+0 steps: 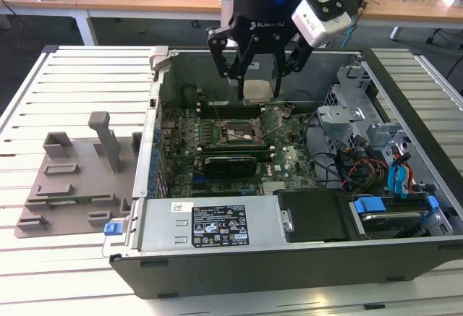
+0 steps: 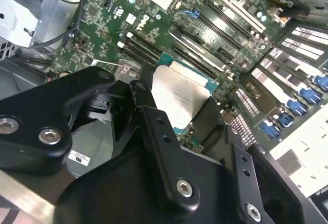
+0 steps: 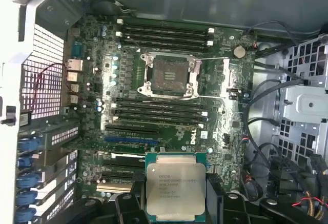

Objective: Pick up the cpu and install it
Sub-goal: 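Pick up the cpu and move it towards the insertion slot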

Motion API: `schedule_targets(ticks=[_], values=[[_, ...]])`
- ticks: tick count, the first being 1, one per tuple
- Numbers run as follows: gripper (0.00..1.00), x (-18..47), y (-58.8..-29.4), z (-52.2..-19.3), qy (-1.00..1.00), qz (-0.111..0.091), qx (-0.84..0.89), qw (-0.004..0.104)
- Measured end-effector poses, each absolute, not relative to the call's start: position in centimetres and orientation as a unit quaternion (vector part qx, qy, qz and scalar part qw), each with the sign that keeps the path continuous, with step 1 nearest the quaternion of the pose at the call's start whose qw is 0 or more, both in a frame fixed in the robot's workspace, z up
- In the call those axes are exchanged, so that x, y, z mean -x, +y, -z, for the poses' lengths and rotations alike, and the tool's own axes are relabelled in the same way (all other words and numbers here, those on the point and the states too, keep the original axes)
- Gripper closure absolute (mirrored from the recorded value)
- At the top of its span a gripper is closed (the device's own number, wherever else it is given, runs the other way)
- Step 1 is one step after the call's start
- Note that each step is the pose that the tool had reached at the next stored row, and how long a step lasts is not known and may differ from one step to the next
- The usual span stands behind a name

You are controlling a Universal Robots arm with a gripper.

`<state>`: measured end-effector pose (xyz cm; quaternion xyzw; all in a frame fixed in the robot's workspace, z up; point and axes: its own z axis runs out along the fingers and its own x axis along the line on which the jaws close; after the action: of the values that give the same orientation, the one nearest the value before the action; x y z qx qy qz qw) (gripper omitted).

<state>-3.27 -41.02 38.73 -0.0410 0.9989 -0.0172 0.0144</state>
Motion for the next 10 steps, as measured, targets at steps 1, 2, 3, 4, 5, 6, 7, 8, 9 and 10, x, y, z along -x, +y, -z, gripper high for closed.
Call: schedule_targets(ticks=[1,2,3,4,5,6,7,8,9,10], values=[[0.45,2.9,-41.0,-38.6,0.999,0.017,0.041,0.014],[0.45,2.6,-41.0,-38.5,0.999,0.017,0.041,0.014],[0.45,2.4,-41.0,-38.4,0.999,0.017,0.041,0.014],[0.45,2.1,-41.0,-38.3,0.999,0.017,0.041,0.014],[0.45,1.7,-41.0,-38.2,0.999,0.017,0.041,0.014],[0.45,1.5,-41.0,-38.1,0.999,0.017,0.041,0.014],[0.45,1.4,-41.0,-38.0,0.999,0.017,0.041,0.014],[0.45,1.2,-41.0,-37.8,0.999,0.017,0.041,0.014],[0.45,0.9,-40.9,-37.4,0.999,0.017,0.041,0.014],[0.45,0.8,-40.7,-37.2,0.999,0.017,0.041,0.014]])
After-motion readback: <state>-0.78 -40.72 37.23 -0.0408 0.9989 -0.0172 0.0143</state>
